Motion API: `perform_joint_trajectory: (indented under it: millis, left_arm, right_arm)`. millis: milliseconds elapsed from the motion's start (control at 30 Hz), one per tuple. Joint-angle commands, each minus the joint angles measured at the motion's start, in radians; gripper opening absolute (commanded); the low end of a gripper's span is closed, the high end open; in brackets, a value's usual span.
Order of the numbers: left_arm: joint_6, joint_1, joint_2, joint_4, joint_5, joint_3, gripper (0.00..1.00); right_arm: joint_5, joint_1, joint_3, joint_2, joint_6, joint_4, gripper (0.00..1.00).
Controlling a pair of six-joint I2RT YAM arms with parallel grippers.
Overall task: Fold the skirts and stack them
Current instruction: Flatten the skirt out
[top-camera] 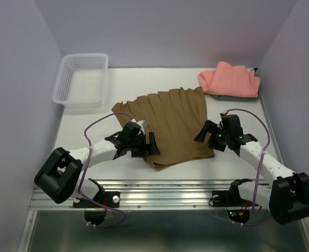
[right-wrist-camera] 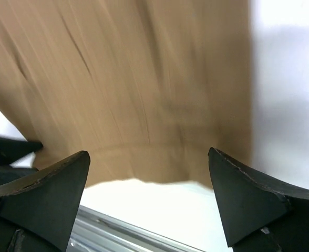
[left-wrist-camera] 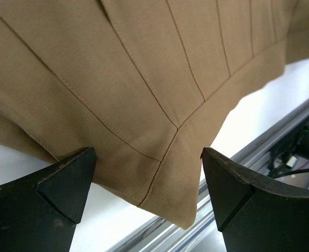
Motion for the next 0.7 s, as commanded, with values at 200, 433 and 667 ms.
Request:
perform_joint_trajectory:
  millis: [200, 433, 667]
  left_arm:
    - [0.036, -0.012, -0.238, -0.417, -0.205, 0.148, 0.97]
    - [0.072, -0.032, -0.174, -0.243, 0.002, 0.144, 0.98]
    - [0.03, -0.119, -0.131, -0.182, 0.092, 0.032, 0.98]
  right_arm:
    - [0.053, 0.007, 0.26, 0.099, -0.04, 0.01, 1.0]
    - [-0.175, 0.007, 0.167, 0.229, 0.037, 0.211, 1.0]
    - [-0.102, 0.007, 0.061, 0.263, 0.026, 0.202, 1.0]
